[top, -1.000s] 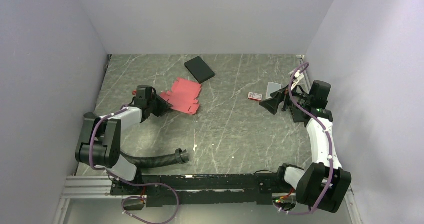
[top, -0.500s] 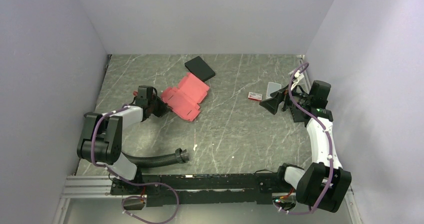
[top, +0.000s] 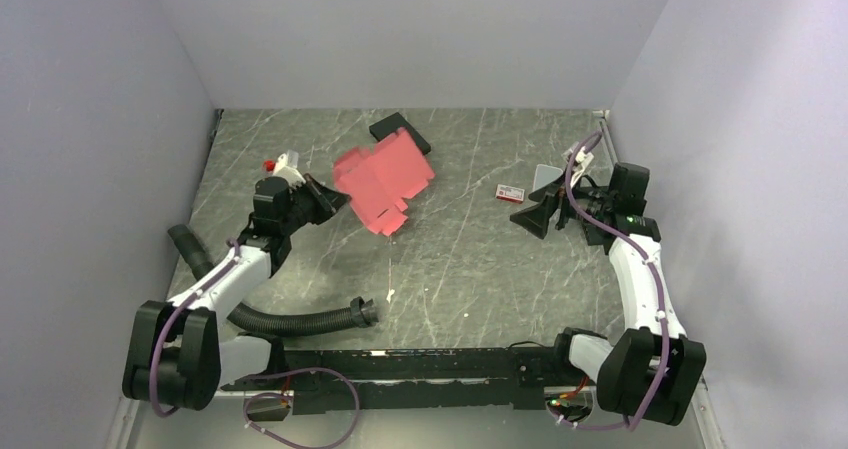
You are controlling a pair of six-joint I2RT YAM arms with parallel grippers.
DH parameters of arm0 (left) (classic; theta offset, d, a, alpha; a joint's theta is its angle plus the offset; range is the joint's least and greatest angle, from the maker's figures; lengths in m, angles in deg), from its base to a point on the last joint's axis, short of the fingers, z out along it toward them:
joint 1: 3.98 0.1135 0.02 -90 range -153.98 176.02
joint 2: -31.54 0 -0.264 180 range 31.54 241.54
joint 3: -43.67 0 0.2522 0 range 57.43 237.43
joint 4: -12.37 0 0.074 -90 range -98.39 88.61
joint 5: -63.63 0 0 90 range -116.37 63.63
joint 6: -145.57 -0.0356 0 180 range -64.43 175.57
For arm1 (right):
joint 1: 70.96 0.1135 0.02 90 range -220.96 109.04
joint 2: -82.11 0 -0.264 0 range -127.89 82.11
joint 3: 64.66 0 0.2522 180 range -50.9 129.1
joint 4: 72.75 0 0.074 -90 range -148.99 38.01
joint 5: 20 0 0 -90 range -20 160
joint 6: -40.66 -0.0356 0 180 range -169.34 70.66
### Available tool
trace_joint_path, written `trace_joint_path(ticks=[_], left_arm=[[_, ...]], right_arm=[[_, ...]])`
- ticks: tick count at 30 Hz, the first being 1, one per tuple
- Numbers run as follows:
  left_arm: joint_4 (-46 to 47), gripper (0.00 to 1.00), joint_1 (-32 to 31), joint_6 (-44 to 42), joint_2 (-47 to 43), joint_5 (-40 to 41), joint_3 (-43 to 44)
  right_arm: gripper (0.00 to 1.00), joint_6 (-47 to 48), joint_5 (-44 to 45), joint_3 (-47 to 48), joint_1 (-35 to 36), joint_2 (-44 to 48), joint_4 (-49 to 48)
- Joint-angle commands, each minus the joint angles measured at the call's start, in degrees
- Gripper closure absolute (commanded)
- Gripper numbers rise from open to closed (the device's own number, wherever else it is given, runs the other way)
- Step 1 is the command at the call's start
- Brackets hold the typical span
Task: Fold the paper box
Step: Pick up the paper box from the center of the board.
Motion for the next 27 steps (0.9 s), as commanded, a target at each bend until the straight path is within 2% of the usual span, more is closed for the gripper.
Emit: trace_joint_path(ticks=[1, 7, 12, 17, 27], left_arm=[[11.80, 1.00, -3.25, -10.08, -2.24, -7.07, 0.18], [17.07, 1.00, -8.91, -15.15, -0.88, -13.17, 1.73], [15.58, 1.00, -15.55, -22.29, -0.97, -13.16, 3.37], [16.82, 1.00, -20.48, -24.98, -0.10, -13.48, 3.97], [17.39, 1.00, -24.10, -25.96, 2.43, -13.15, 5.02]], right_arm=[[0.00, 3.72, -2.64, 1.44, 2.58, 0.37, 0.09], [0.00, 0.91, -2.33, 0.18, 4.22, 0.49, -3.94], [0.00, -2.74, -0.97, -0.07, 4.17, -0.20, -7.39], [0.00, -5.98, -2.95, -2.03, 4.29, -1.29, -11.98], [0.01, -6.36, -4.45, -3.37, 6.39, -2.56, -13.98]])
